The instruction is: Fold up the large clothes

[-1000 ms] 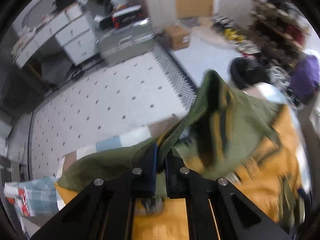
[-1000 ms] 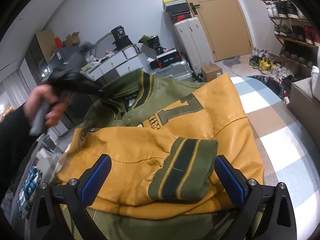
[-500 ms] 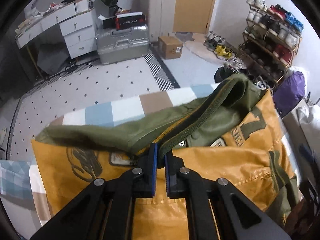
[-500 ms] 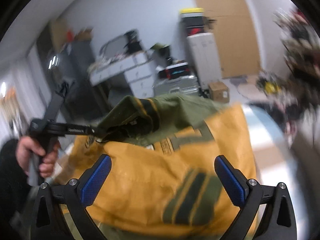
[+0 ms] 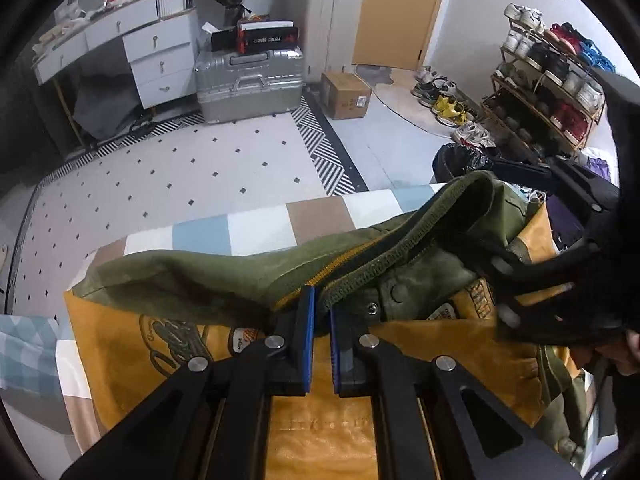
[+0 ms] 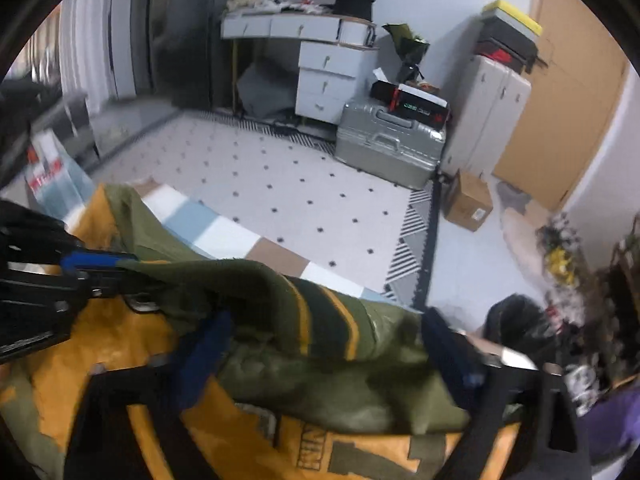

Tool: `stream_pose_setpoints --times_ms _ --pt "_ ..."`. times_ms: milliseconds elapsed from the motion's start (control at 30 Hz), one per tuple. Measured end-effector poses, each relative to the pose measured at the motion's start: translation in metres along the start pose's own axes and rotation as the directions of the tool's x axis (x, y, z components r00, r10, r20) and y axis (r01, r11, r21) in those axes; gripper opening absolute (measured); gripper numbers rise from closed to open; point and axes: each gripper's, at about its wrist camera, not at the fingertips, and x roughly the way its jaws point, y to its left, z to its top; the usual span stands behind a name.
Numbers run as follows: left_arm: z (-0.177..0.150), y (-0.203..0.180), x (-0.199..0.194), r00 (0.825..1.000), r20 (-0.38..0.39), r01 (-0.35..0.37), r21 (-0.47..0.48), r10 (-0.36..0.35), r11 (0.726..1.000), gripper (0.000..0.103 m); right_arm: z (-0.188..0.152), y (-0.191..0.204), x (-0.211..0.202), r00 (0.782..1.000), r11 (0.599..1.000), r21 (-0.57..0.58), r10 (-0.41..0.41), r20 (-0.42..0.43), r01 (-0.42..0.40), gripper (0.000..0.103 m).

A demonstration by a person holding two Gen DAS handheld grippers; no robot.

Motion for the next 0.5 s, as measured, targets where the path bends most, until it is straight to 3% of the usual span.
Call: stream_pose_setpoints --times_ms 33,100,167,200,367,500 --pt "-0.001 -0.002 -0.001 1.0 0.003 -0.014 0.012 0.014 1.0 0.002 0.002 0.003 0.003 0.999 0.999 -0.01 -0.038 -0.008 0.038 0.047" --pt "-0.005 -0.004 -0.006 1.0 0.004 -0.007 0.018 0.007 1.0 0.002 0.001 0.003 0.002 0.998 0.998 0.01 -0.063 -0.022 0.063 0.037" --pt "-0.01 -0.002 -0.015 1.0 0.008 0.01 0.005 -0.01 1.0 0.002 -0.003 -0.002 -0.011 0.999 0.998 0.051 -0.046 -0.002 0.046 0.013" --pt "-0.012 -0.001 -0.022 1.0 0.012 0.029 -0.004 -0.029 1.0 0.002 -0.007 -0.005 -0.023 1.0 0.997 0.07 -0.016 0.015 0.015 0.008" --pt "-0.036 -0.01 -0.072 0.993 0.081 0.08 0.012 -0.08 0.997 0.002 -0.032 0.012 -0.087 0.993 0.999 0.041 -0.021 0.119 0.016 0.007" --pt "-0.069 -0.018 -0.114 0.982 0.131 0.128 0.05 -0.134 0.99 0.002 -0.069 0.024 -0.15 0.977 0.994 0.098 0.029 0.209 -0.051 0.007"
